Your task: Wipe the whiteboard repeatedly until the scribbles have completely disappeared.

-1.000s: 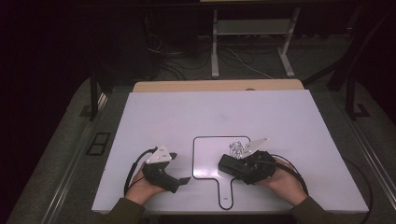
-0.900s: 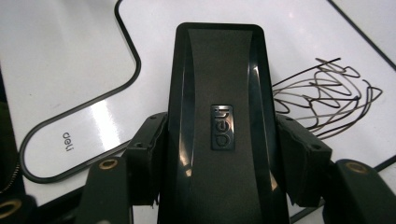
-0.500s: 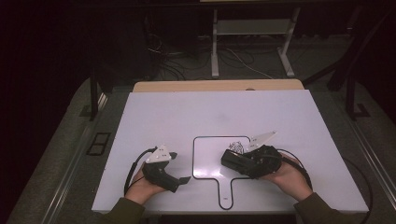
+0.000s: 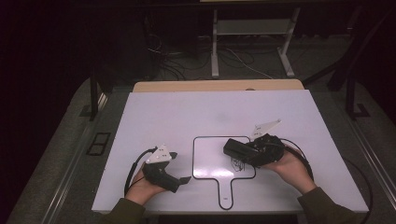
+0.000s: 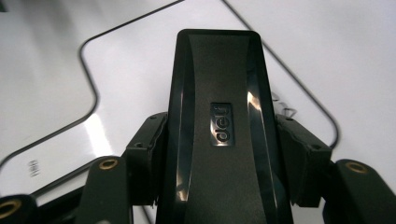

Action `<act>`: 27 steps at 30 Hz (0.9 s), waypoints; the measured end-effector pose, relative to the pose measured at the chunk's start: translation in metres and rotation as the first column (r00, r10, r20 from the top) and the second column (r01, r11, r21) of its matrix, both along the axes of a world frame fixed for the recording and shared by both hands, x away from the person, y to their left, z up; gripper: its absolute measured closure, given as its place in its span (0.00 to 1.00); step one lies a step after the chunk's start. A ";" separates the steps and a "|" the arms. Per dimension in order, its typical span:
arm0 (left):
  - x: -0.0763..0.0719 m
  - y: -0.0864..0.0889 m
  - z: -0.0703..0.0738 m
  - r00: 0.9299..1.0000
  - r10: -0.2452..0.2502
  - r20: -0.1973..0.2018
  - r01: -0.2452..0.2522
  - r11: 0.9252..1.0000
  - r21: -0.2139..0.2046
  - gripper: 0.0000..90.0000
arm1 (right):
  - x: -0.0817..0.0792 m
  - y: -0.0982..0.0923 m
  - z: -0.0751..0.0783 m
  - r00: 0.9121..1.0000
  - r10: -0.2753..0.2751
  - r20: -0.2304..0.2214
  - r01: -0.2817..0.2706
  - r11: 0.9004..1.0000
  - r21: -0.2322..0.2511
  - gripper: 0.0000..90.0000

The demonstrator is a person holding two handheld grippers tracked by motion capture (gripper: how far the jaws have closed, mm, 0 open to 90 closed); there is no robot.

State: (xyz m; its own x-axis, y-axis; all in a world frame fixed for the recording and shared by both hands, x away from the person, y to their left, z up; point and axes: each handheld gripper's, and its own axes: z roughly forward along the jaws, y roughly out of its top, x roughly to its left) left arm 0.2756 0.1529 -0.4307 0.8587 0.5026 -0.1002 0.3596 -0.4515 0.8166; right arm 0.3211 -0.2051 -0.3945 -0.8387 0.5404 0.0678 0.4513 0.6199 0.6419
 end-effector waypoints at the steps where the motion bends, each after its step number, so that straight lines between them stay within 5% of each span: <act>1: 0.000 0.000 0.000 1.000 0.003 -0.004 -0.003 1.000 -0.002 0.00 | 0.003 0.000 0.000 1.000 -0.006 0.004 0.006 1.000 -0.004 0.43; 14: 0.001 0.000 -0.002 1.000 0.004 -0.011 -0.004 1.000 -0.002 0.00 | 0.042 0.000 -0.018 0.999 -0.046 -0.003 0.046 0.999 -0.023 0.43; 27: 0.000 0.001 -0.002 1.000 0.003 -0.009 -0.003 1.000 0.002 0.00 | 0.048 0.000 -0.030 0.999 -0.053 -0.009 0.053 0.997 -0.053 0.43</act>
State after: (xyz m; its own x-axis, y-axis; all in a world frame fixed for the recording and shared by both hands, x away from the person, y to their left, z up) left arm 0.2761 0.1543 -0.4326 0.8560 0.5057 -0.1072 0.3688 -0.4522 0.8121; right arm 0.3694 -0.2054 -0.4244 -0.8082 0.5870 0.0464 0.4906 0.6277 0.6044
